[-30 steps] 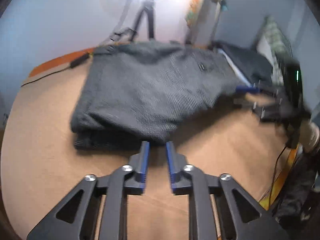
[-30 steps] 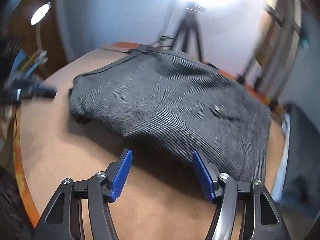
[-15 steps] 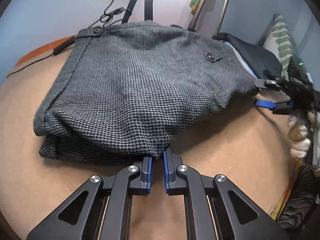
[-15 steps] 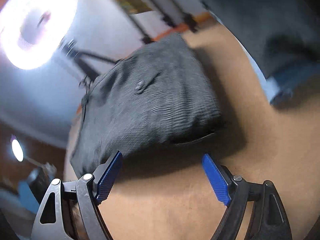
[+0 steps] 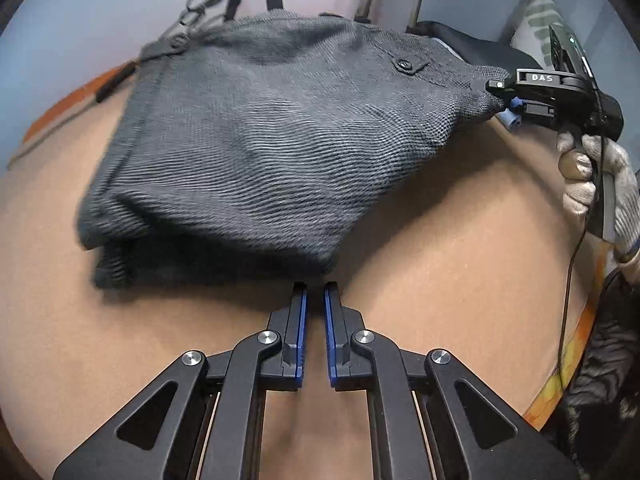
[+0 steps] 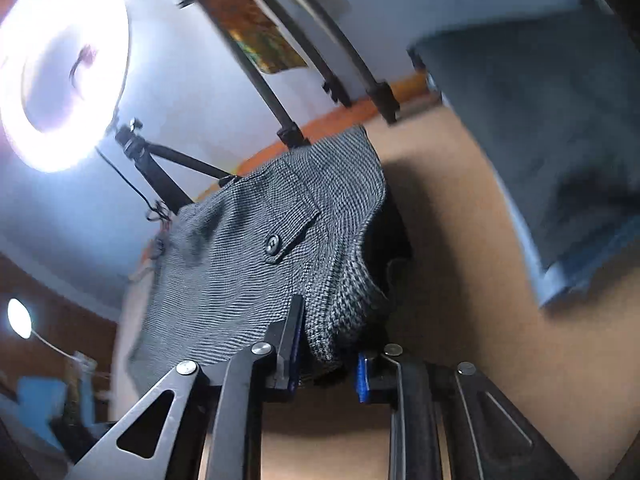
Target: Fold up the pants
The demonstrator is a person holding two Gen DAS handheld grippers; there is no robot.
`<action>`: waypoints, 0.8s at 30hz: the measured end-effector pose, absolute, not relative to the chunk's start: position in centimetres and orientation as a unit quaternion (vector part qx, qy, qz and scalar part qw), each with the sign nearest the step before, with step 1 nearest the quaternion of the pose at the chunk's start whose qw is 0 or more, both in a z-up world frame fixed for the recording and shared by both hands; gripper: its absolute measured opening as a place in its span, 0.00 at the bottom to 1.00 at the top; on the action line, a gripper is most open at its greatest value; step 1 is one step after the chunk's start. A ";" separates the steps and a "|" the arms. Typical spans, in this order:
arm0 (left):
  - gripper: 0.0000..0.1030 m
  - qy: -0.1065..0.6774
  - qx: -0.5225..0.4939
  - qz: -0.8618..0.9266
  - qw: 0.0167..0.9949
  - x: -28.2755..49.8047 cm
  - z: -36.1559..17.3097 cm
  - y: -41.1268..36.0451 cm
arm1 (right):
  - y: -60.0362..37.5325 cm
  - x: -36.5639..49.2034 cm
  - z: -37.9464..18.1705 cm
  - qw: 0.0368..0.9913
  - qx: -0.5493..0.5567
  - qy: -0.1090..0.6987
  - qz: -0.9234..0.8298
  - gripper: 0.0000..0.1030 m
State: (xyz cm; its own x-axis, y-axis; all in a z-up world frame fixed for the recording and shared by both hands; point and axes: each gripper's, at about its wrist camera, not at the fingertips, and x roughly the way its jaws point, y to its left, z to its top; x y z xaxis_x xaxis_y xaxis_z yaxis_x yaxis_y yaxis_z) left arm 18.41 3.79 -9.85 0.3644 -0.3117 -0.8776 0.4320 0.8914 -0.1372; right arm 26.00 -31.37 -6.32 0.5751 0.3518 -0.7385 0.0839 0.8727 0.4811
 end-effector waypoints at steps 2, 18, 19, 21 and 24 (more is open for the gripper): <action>0.08 0.506 0.043 -0.216 0.834 18.1 -8.7 5.3 | -30.6 26.0 -6.4 0.863 0.211 0.454 0.071 0.18; 0.41 0.488 -0.136 -0.077 0.859 21.8 -9.7 16.5 | -31.0 25.9 -6.6 0.852 0.218 0.472 0.063 0.38; 0.41 0.483 -0.146 -0.080 0.860 21.9 -9.7 16.7 | -31.1 25.8 -6.5 0.853 0.214 0.473 0.054 0.41; 0.41 0.472 -0.150 -0.083 0.865 22.3 -9.3 16.8 | -31.0 25.5 -5.9 0.860 0.197 0.469 0.043 0.42; 0.41 0.471 -0.137 -0.091 0.867 22.9 -9.1 16.3 | -30.0 24.5 -4.3 0.877 0.154 0.454 0.043 0.44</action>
State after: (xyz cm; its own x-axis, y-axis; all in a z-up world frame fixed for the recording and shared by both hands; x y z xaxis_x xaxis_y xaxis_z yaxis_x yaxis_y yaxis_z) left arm 22.91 16.27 -9.13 0.5400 -0.2873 -0.7911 0.0299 0.9459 -0.3231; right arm 24.48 -29.99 -4.29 0.5848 0.2156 -0.7820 0.0645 0.9486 0.3098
